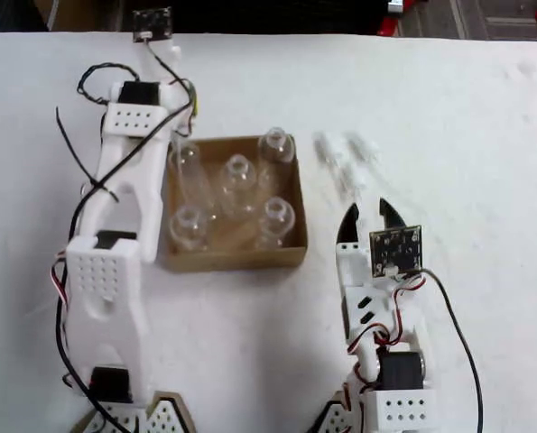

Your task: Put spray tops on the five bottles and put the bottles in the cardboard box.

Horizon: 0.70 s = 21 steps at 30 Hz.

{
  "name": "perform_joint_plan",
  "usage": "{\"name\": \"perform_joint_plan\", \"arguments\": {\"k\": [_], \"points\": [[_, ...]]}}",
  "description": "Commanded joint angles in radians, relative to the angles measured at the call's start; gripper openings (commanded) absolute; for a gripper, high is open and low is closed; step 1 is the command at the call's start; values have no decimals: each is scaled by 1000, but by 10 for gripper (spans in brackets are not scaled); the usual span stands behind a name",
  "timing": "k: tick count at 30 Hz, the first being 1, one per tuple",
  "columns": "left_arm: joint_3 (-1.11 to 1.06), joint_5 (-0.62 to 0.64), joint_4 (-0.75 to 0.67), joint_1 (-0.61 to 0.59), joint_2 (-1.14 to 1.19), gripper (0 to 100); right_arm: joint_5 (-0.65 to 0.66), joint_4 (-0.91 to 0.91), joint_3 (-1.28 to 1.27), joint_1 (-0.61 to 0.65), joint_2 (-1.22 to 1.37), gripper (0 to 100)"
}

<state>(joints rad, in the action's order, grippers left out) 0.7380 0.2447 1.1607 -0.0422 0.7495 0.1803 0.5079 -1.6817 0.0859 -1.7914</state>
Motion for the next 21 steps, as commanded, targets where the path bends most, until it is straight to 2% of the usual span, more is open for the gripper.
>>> {"name": "perform_joint_plan", "arguments": {"k": [1, 13, 21], "points": [[41, 9, 72, 30, -108, 23, 11, -24, -8, -8, -2, 127], [32, 5, 204, 33, -275, 23, 11, -25, -8, -10, -2, 127], [32, 2, 302, 93, -323, 23, 11, -25, -8, -10, -2, 127]]}}
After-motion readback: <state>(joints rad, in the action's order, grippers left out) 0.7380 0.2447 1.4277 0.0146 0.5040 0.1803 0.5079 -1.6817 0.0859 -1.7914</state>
